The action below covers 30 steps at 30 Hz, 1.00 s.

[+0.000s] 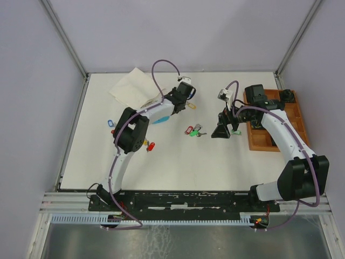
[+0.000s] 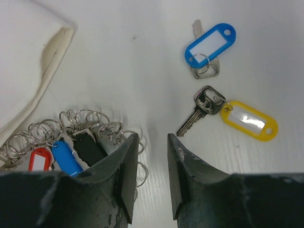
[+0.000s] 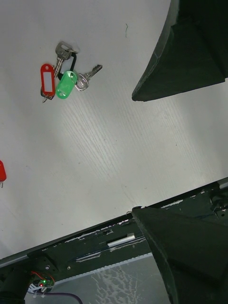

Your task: Remove the keys from the keyring

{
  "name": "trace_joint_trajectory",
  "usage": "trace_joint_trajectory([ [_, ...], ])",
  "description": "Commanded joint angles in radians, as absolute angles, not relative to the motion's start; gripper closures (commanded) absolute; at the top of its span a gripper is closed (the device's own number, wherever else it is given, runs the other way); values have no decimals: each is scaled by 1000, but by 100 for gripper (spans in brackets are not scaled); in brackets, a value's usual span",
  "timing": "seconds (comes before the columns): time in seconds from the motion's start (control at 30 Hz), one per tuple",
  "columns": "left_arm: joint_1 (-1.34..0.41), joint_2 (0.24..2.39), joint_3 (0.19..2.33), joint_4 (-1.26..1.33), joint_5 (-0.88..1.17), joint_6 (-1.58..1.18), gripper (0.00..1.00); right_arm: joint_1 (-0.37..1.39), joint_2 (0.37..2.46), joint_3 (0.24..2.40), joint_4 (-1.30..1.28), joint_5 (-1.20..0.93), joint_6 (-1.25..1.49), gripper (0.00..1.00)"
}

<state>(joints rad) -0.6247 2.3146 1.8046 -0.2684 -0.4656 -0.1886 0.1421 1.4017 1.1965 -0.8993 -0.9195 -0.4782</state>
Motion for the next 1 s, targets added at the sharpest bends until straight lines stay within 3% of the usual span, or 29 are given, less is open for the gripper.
trace_joint_trajectory([
  [0.0,-631,2368,1880,-274,-540,-255,62,148,1399,1247,-899,-943,-506,0],
  [0.53,-630,2392,1912,-367,-606,-290,60,148,1400,1249,-910,-943,-521,0],
  [0.83,-633,2135,1657,-243,-480,-202,58,148,1403,1253,-921,-948,-530,0],
  [0.97,-632,1966,1408,-85,-370,-126,48,149,1405,1253,-924,-949,-531,0],
])
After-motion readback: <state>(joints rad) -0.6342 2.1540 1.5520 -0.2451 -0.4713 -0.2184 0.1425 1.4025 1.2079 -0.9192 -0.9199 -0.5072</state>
